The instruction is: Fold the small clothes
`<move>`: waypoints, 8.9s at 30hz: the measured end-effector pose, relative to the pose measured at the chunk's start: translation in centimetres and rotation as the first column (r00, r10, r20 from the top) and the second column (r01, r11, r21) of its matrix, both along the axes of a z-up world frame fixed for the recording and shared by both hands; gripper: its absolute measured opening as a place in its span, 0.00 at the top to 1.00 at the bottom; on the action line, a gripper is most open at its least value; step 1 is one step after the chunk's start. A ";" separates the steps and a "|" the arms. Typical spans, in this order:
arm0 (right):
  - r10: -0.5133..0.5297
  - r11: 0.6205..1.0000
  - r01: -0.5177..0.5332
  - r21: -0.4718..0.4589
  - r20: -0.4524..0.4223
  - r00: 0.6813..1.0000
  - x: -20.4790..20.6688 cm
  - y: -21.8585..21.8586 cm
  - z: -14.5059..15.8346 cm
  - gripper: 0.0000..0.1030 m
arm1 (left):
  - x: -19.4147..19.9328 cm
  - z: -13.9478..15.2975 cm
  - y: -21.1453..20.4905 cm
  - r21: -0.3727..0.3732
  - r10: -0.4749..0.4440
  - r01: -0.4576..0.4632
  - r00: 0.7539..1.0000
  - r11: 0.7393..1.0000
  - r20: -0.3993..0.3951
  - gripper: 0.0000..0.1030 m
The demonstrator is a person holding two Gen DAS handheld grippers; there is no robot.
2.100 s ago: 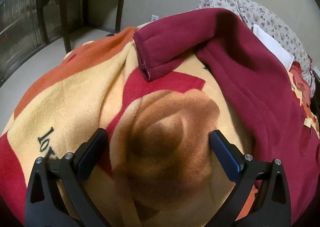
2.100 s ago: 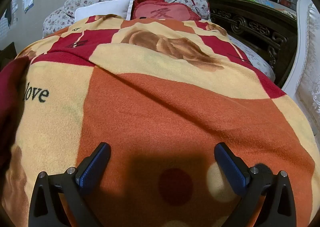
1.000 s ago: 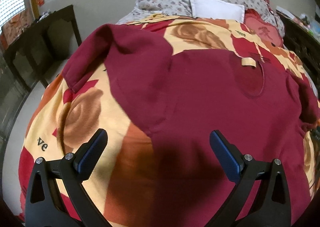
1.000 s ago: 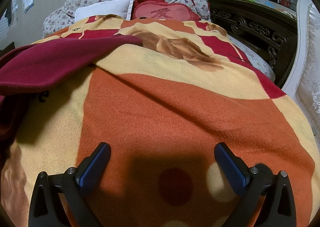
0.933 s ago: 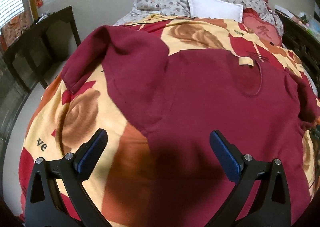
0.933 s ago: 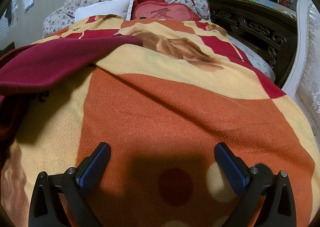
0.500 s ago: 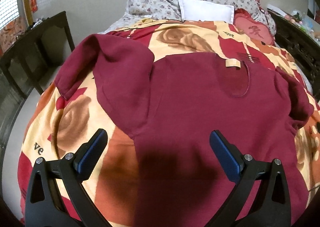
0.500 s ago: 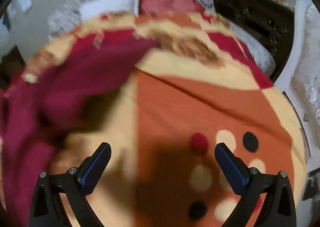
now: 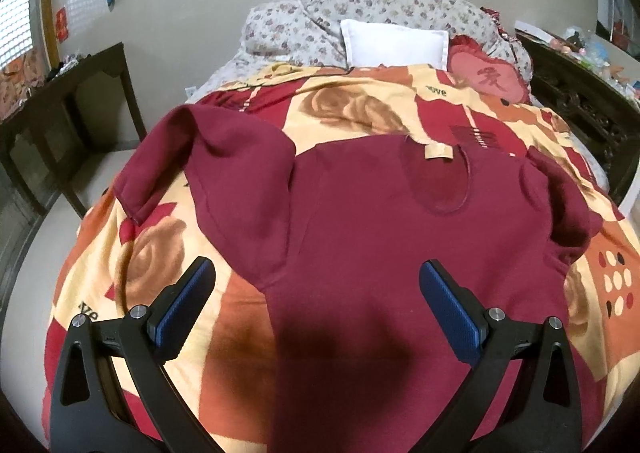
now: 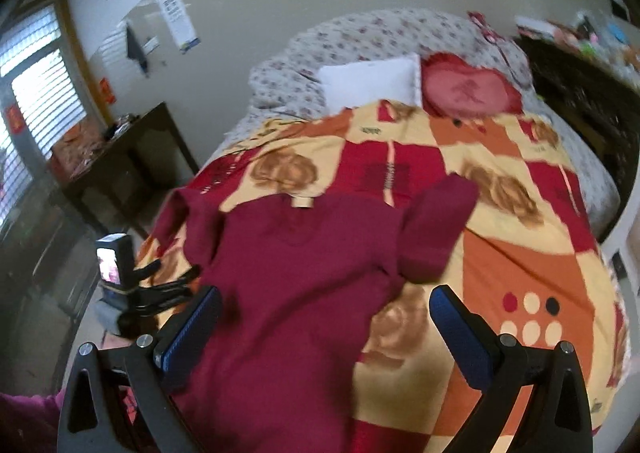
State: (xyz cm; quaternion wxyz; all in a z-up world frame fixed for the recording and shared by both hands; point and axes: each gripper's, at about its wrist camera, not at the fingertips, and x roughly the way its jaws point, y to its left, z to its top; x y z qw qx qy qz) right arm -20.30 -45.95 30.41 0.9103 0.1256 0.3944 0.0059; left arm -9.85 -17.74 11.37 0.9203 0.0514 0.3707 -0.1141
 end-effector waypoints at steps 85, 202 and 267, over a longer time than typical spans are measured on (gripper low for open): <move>0.013 0.993 -0.033 -0.116 -0.167 0.986 15.3 10.5 -18.0 0.00 | 5.0 -4.1 5.5 -0.049 0.136 -0.144 0.980 0.988 -0.143 0.01; 0.308 0.940 -0.234 0.250 -0.317 0.897 9.2 11.6 -24.9 0.45 | 9.9 -5.2 6.3 -0.180 -0.298 0.252 0.902 0.951 -0.313 0.32; 0.018 0.919 -0.037 -0.393 -0.051 0.999 20.0 -1.0 -15.7 0.95 | 8.0 -4.5 3.4 -0.343 -0.487 0.389 0.829 0.855 -0.275 0.32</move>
